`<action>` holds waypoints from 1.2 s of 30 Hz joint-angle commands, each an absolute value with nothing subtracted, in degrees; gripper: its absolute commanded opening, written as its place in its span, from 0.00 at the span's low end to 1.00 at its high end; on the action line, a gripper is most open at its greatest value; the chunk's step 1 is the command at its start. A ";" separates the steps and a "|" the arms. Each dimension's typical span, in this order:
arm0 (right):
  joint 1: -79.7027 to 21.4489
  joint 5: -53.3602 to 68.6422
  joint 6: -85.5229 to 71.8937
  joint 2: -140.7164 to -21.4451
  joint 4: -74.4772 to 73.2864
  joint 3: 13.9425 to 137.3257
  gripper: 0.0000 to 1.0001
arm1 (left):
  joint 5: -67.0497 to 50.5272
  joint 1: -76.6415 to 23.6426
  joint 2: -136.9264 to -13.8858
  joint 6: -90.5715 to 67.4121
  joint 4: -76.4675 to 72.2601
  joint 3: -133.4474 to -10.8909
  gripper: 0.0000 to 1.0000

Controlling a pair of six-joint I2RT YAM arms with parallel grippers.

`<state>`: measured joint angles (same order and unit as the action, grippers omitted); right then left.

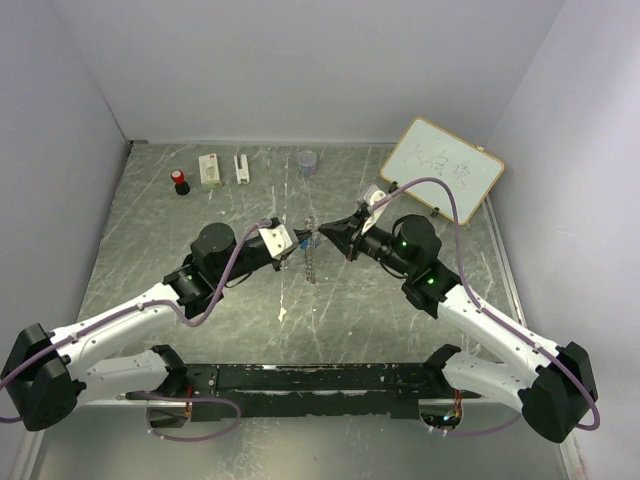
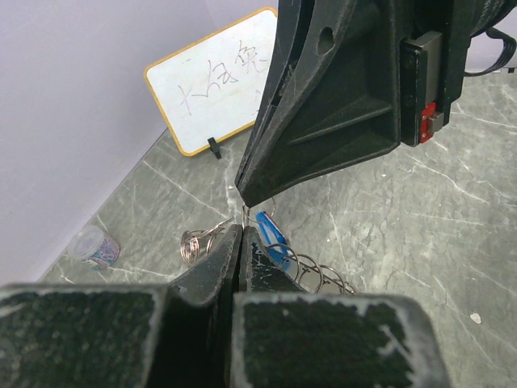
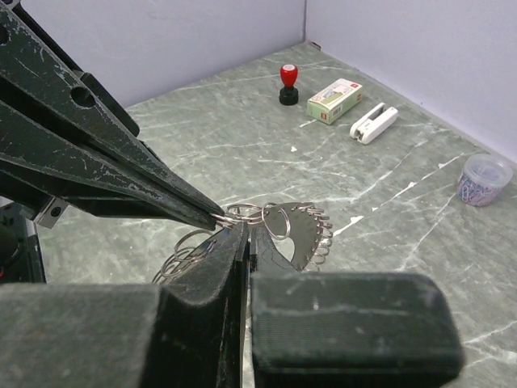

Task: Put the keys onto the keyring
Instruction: Insert the key onto the keyring.

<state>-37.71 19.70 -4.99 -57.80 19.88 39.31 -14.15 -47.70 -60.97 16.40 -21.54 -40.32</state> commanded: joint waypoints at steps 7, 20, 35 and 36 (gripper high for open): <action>-37.90 14.00 -6.03 -57.66 16.04 40.37 0.32 | -12.96 -48.05 -58.08 14.64 -29.57 -39.18 0.07; -37.80 11.56 -3.81 -49.34 16.67 35.47 0.46 | -13.89 -47.99 -57.66 14.59 -30.41 -40.39 0.07; -37.84 13.56 -0.60 -49.61 24.85 29.17 0.51 | -16.15 -48.05 -58.25 12.09 -34.23 -40.47 0.07; -37.80 13.15 -0.38 -49.25 25.20 29.18 0.50 | -16.21 -48.00 -58.35 12.02 -34.34 -40.37 0.07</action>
<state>-37.74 14.70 -1.52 -49.74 21.10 29.34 -14.52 -47.72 -58.92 13.21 -29.10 -39.13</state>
